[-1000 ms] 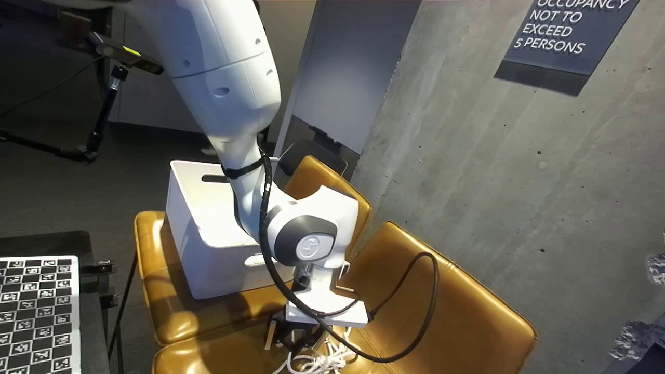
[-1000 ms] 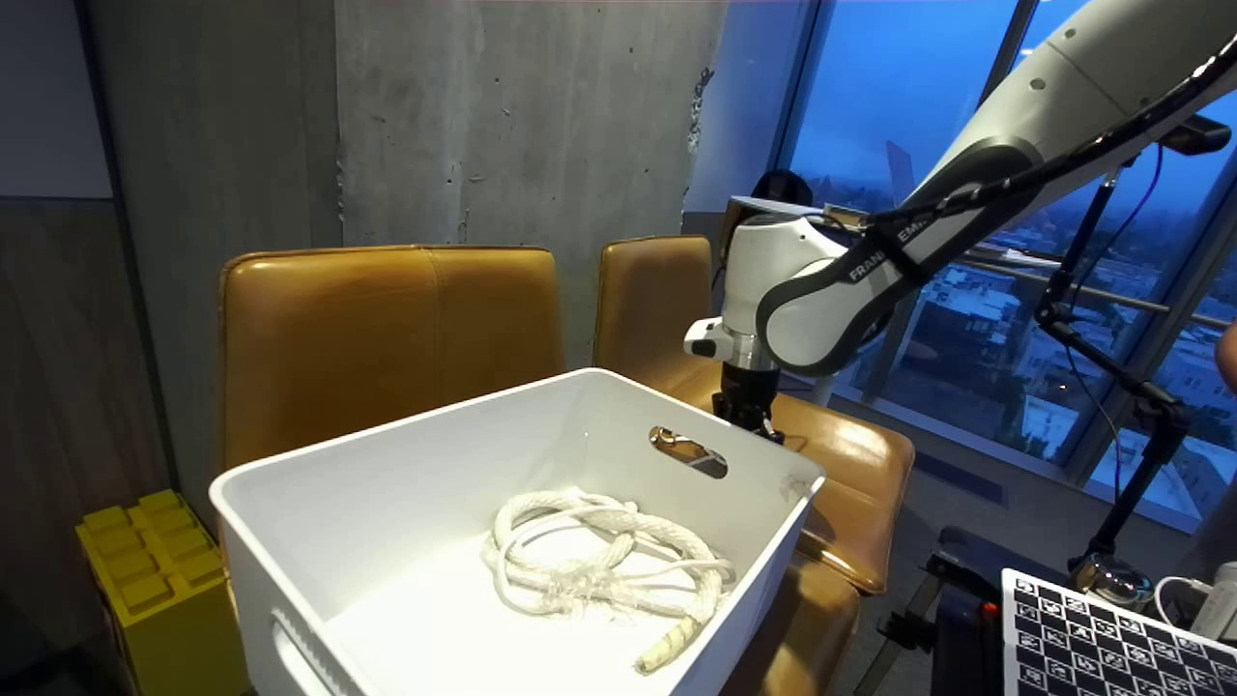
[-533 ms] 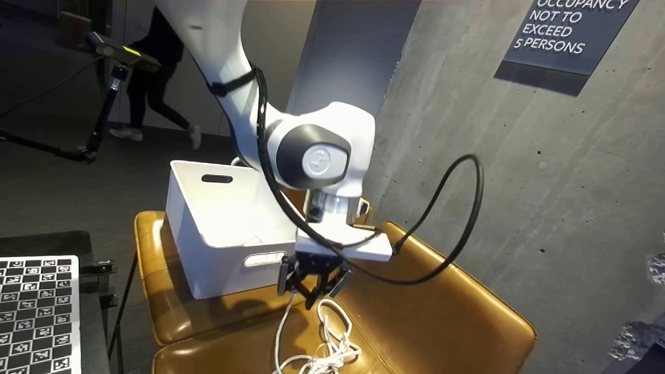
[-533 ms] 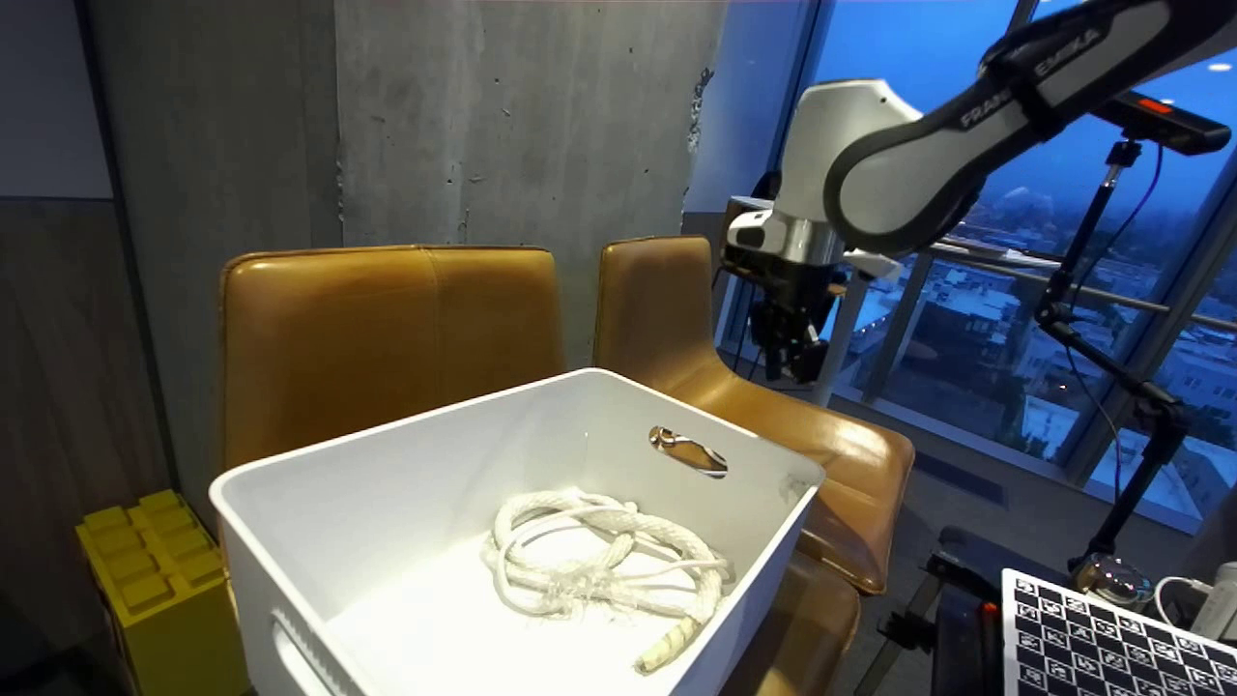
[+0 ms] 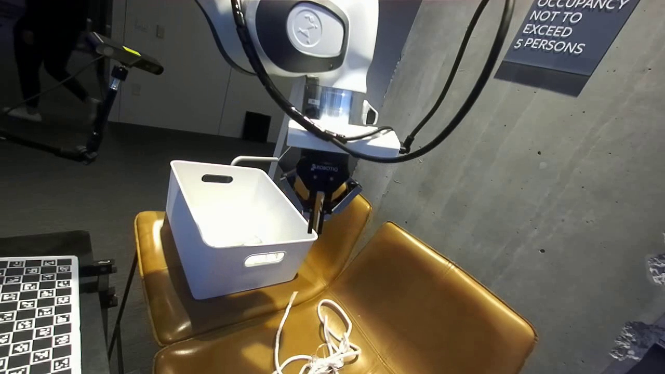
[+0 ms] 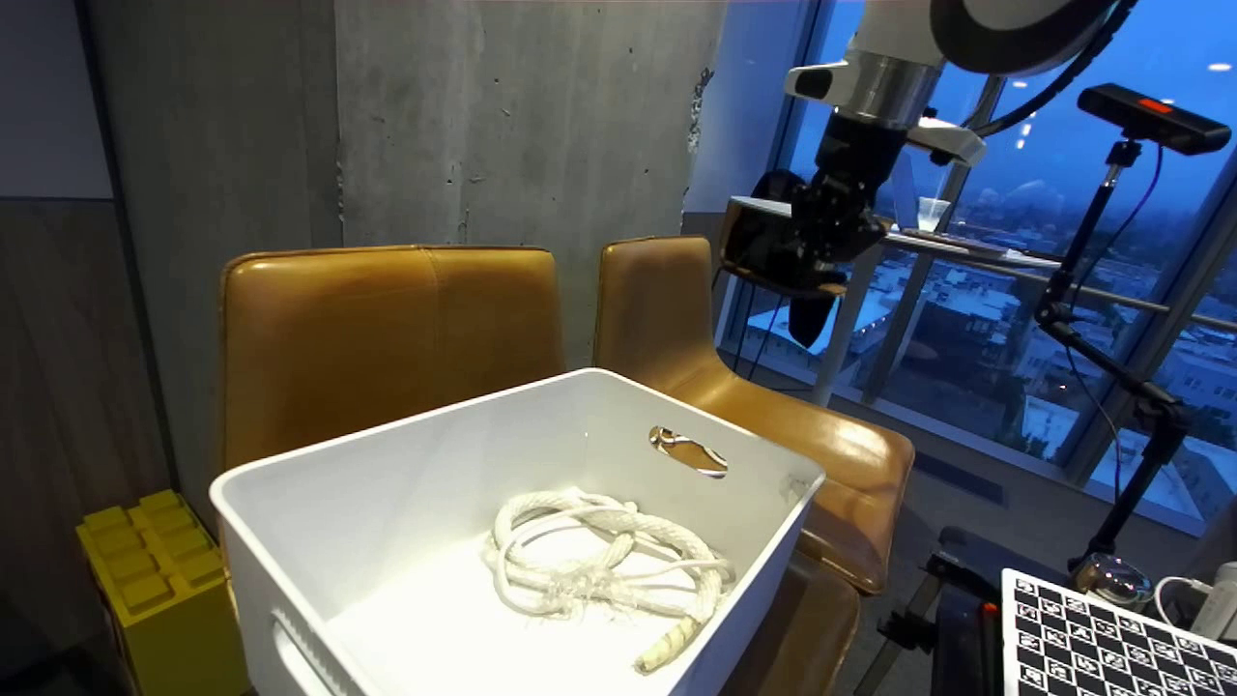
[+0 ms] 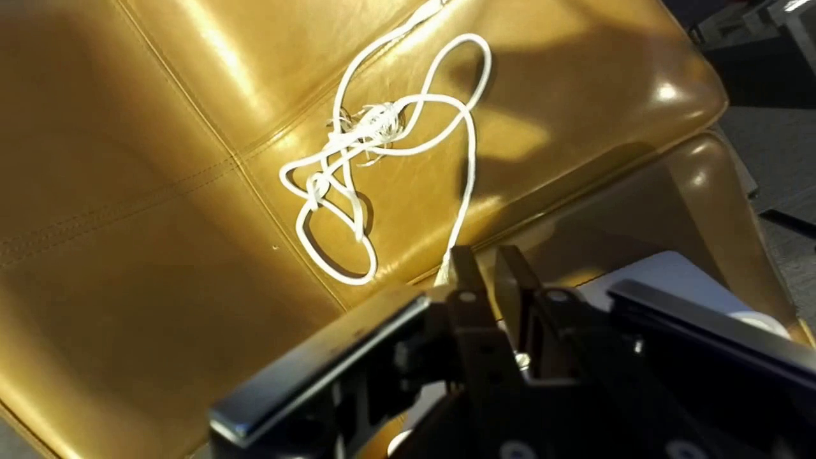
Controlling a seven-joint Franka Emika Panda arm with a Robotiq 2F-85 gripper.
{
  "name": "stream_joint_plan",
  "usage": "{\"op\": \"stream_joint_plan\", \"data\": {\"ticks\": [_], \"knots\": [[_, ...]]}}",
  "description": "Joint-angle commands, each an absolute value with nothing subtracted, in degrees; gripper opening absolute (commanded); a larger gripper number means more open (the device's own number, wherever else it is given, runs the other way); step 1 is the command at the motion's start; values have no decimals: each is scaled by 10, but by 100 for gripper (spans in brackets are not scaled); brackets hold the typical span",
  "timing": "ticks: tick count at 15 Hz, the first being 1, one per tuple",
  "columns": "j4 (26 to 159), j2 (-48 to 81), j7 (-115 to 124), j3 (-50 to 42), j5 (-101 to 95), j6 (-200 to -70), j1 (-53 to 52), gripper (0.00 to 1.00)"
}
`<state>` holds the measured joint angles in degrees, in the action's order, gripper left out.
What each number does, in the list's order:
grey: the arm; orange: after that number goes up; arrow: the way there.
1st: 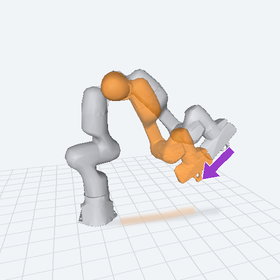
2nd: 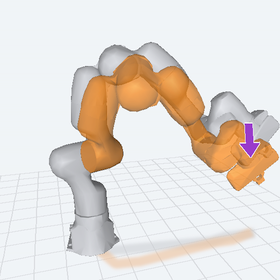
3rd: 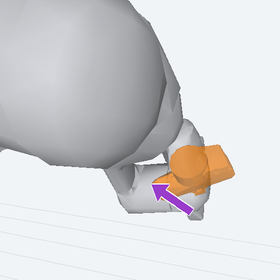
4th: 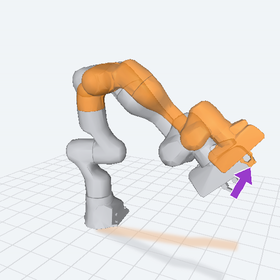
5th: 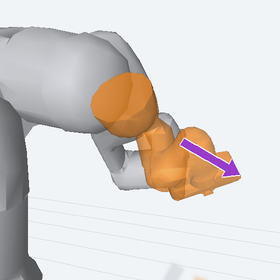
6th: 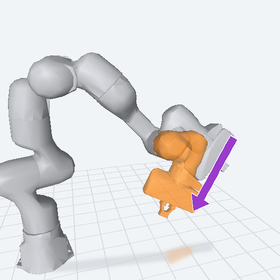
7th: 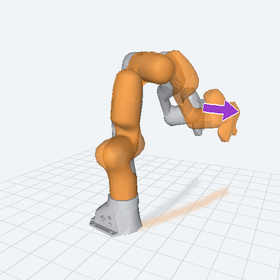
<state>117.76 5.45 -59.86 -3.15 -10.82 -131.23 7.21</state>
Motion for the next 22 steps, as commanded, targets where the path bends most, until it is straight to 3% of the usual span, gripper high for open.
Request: {"op": "stream_joint_plan", "data": {"ticks": [1,7,9,22], "knots": [[1218,32,-600,-39,-83,-1310,73,46],[1217,87,-604,-42,-57,-1319,75,90],[1195,130,-605,-40,-57,-1329,77,100],[962,450,-592,-22,-98,-1376,84,100]]}}
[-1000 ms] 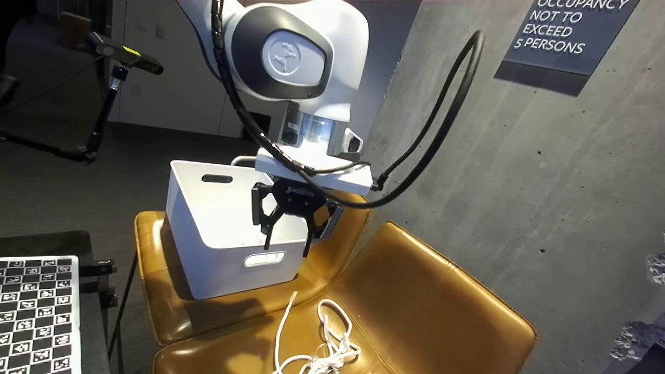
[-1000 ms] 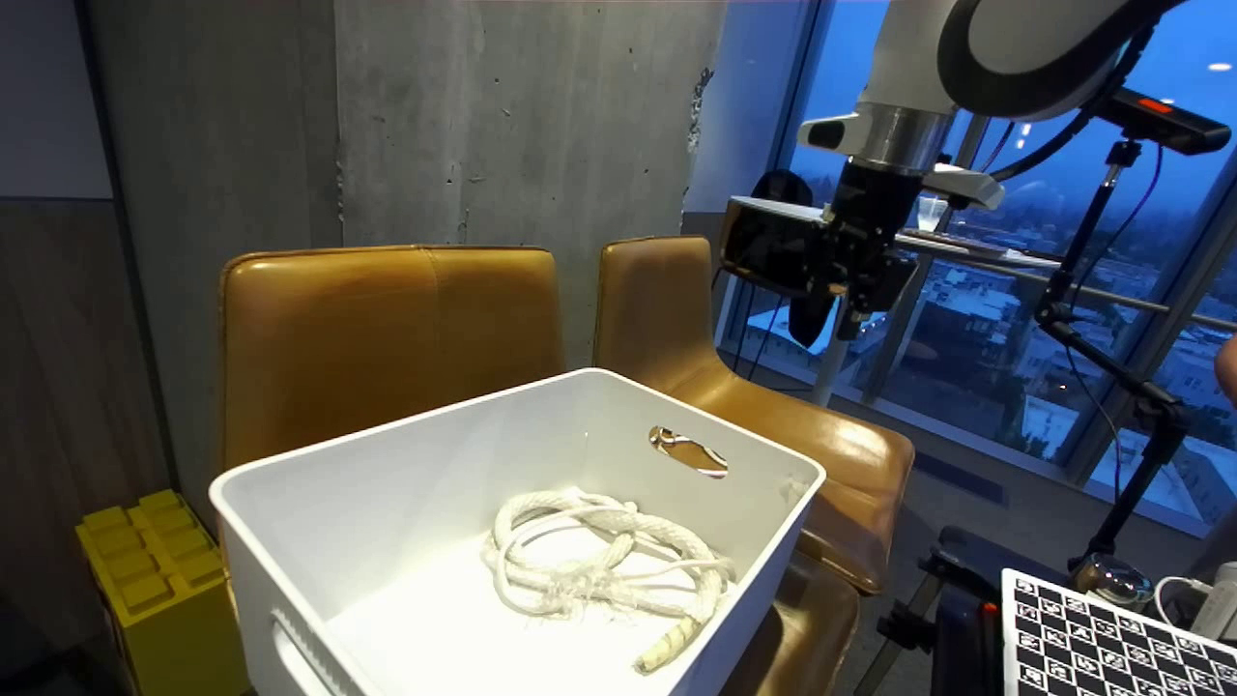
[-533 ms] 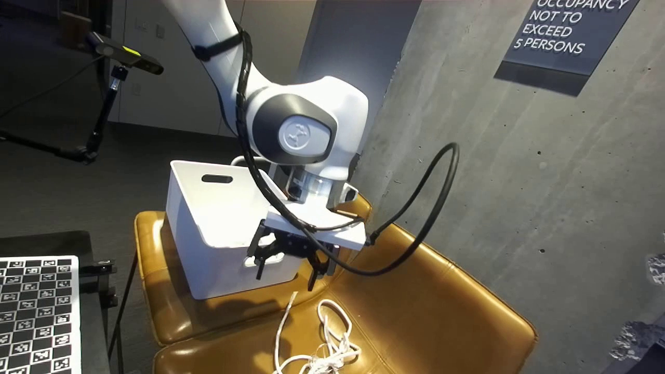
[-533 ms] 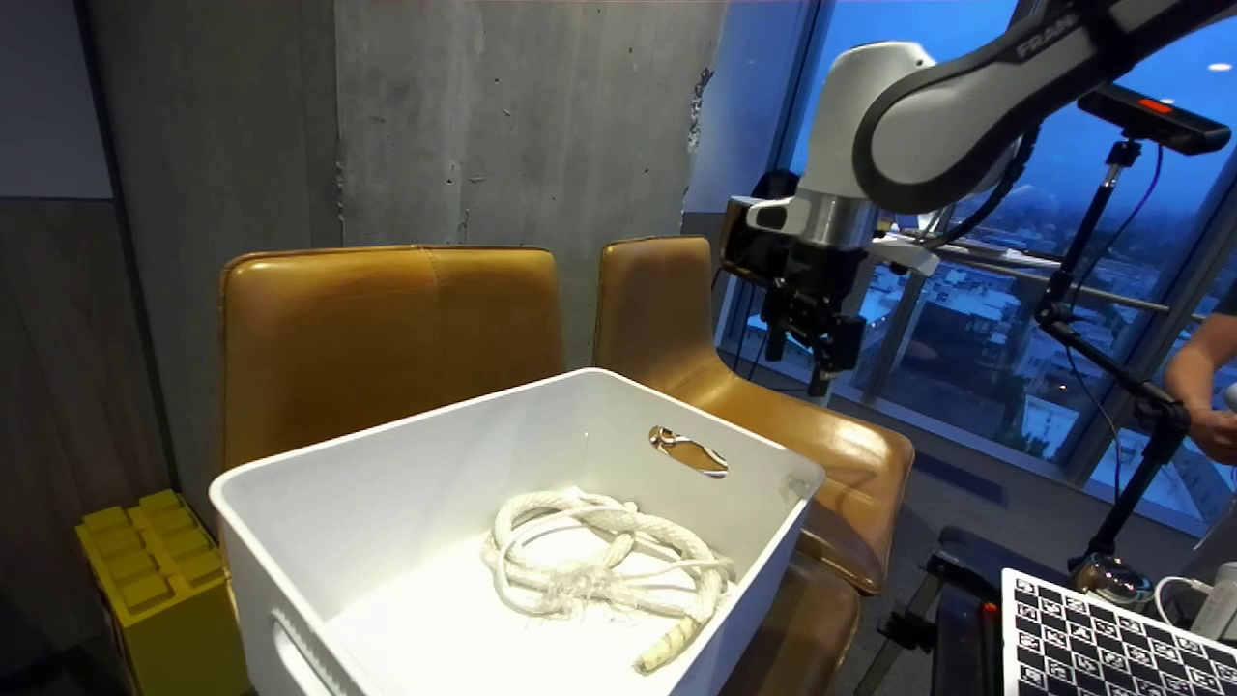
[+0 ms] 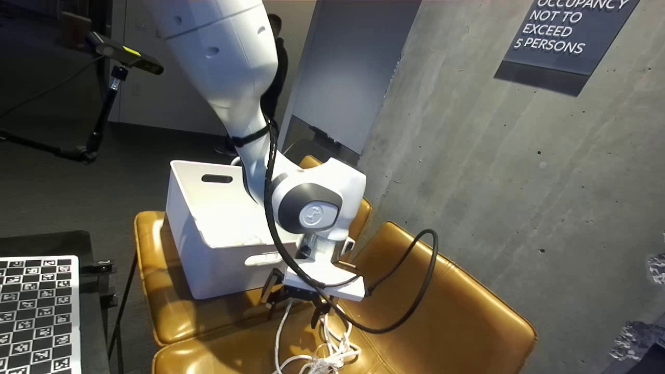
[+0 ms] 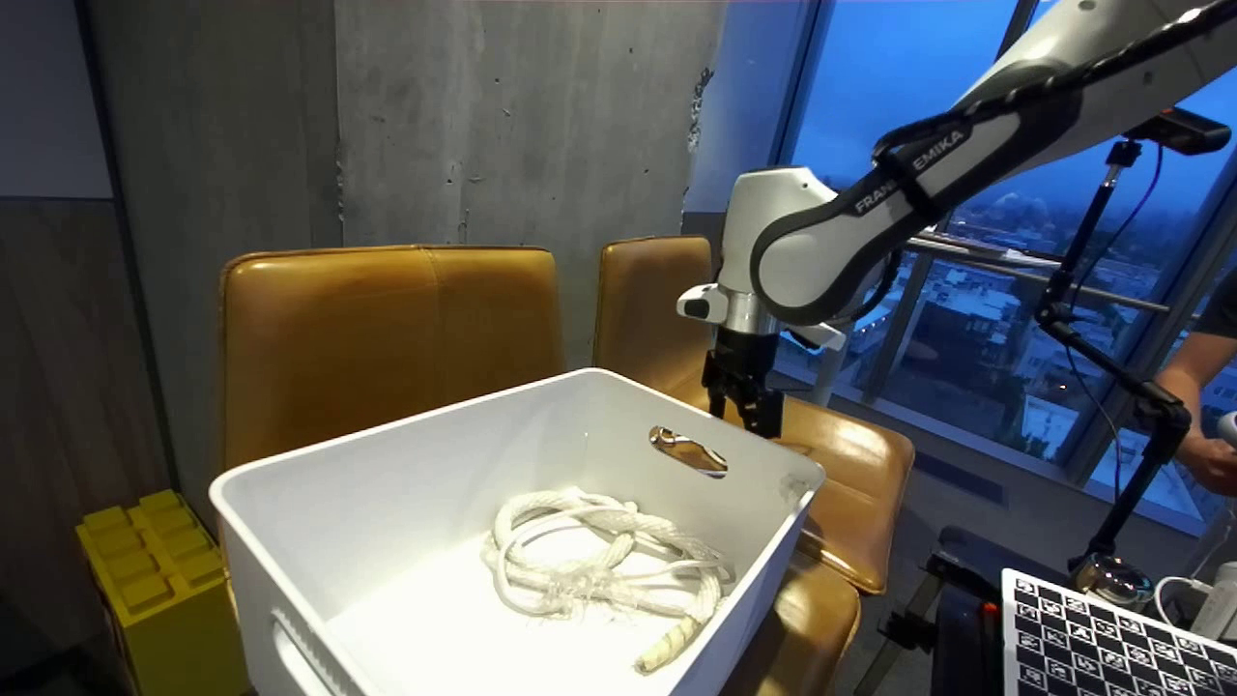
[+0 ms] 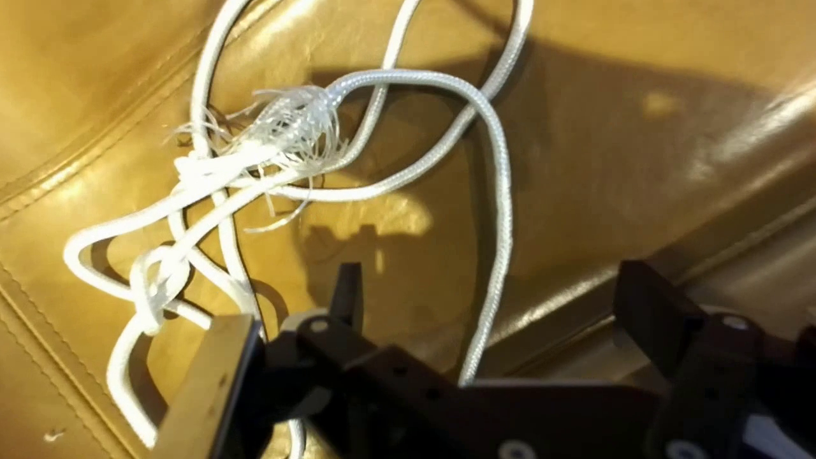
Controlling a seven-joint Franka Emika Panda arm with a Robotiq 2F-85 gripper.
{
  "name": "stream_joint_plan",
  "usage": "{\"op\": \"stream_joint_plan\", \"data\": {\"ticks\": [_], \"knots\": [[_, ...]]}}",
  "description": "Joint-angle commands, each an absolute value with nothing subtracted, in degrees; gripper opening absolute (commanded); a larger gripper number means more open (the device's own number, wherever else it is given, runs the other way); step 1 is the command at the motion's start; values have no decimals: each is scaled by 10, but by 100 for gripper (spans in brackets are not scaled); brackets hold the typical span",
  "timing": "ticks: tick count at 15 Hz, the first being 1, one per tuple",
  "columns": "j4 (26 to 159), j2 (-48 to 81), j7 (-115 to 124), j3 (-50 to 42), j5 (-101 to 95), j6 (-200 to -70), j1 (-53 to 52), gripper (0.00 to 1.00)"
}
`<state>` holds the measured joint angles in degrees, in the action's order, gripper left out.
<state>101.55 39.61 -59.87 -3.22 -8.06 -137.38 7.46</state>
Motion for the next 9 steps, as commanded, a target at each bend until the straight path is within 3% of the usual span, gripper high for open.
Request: {"op": "stream_joint_plan", "data": {"ticks": [1,5,6,7,9], "knots": [[952,464,-592,-22,-101,-1376,84,100],[931,504,-589,-25,-116,-1383,83,100],[934,506,-589,-25,-119,-1386,83,94],[940,507,-589,-26,-121,-1390,83,74],[959,500,-588,-29,-132,-1404,81,69]]}}
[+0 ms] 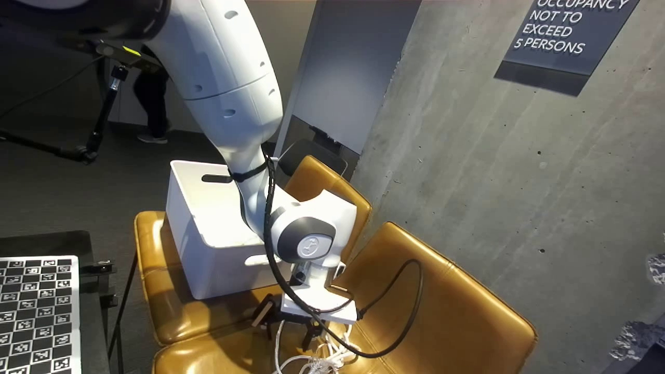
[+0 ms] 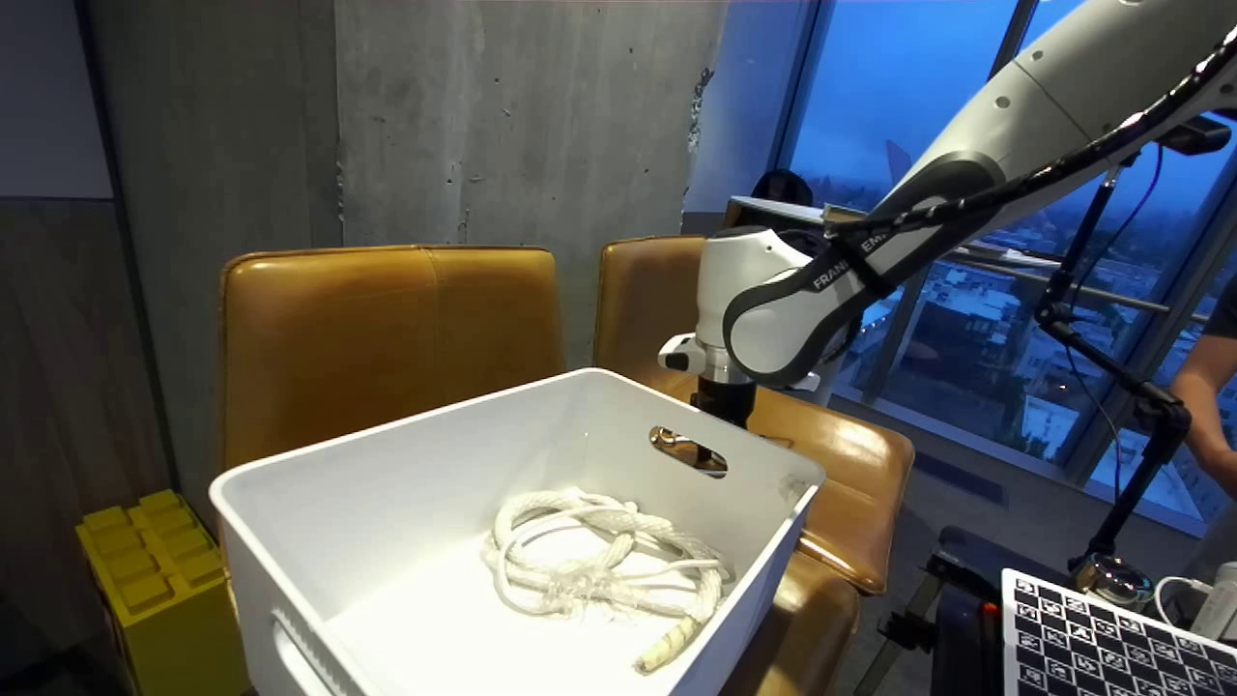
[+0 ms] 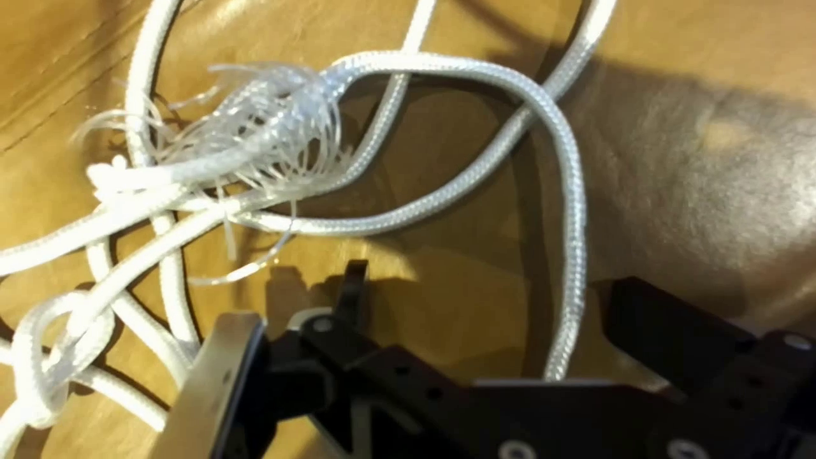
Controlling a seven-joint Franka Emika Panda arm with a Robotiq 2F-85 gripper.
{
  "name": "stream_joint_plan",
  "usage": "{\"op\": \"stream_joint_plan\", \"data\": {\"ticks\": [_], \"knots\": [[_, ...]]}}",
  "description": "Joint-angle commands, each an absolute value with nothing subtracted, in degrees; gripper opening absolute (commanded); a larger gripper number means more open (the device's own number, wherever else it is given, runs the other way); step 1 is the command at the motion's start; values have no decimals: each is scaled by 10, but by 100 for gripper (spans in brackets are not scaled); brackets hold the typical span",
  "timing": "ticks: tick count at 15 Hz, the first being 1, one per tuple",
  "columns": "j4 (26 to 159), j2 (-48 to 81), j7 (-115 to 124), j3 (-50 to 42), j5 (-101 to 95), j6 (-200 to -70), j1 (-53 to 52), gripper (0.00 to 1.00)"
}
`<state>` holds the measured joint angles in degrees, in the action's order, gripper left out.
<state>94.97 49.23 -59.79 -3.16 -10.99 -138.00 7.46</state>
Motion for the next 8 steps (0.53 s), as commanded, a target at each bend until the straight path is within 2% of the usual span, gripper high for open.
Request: {"op": "stream_joint_plan", "data": {"ticks": [1,8], "knots": [[970,493,-586,-31,-138,-1413,80,62],[1018,456,-571,-52,-178,-1455,79,10]]}}
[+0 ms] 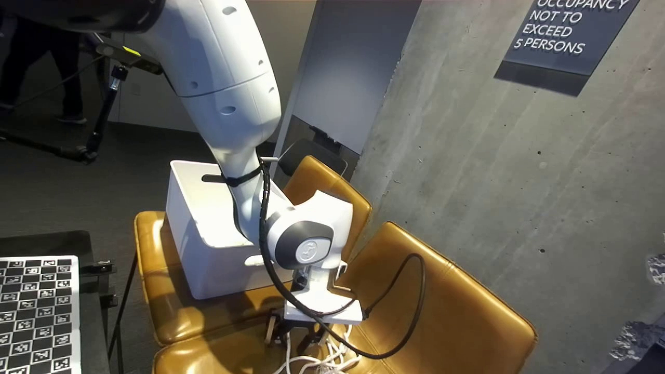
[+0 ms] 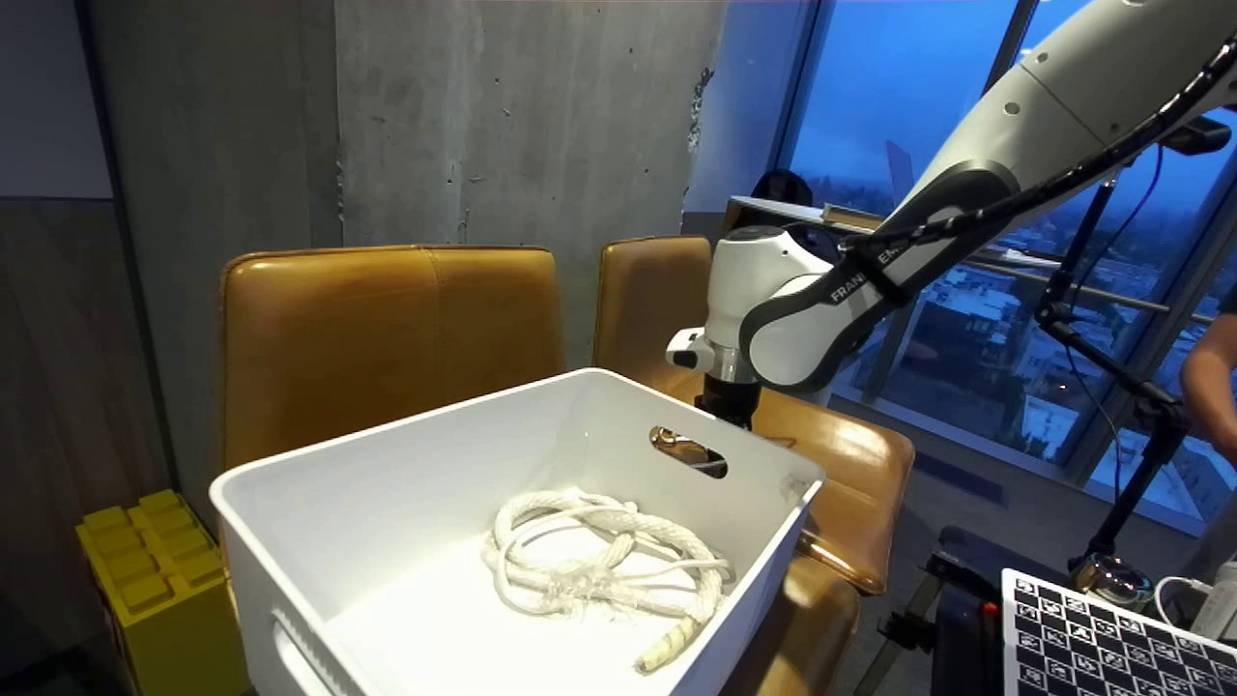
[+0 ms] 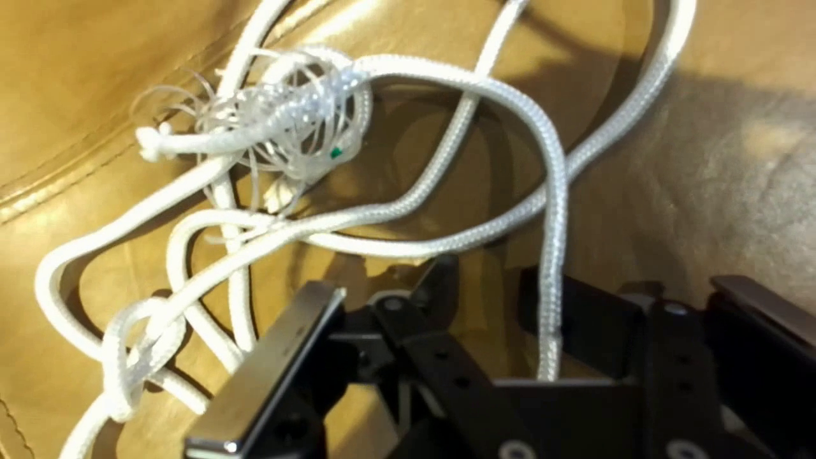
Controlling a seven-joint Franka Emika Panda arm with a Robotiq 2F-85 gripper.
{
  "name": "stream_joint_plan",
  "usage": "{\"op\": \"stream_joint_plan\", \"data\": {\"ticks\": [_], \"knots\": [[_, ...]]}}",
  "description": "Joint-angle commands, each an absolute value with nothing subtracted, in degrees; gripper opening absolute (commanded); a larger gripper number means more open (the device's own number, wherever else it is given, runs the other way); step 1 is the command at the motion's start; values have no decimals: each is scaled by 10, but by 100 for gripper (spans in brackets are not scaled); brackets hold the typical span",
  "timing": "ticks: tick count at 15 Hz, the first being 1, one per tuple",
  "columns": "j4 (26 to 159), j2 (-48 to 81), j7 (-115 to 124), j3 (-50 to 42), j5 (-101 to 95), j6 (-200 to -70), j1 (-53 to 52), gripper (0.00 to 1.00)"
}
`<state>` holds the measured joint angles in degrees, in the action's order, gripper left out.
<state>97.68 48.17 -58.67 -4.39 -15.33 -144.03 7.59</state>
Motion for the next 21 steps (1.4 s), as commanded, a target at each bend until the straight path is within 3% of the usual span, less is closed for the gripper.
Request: {"op": "stream_joint_plan", "data": {"ticks": [1,12,21], "knots": [[1023,450,-566,-54,-180,-1451,79,1],[1157,250,-487,-59,-221,-1428,45,2],[1167,36,-411,2,-200,-1341,-9,2]]}}
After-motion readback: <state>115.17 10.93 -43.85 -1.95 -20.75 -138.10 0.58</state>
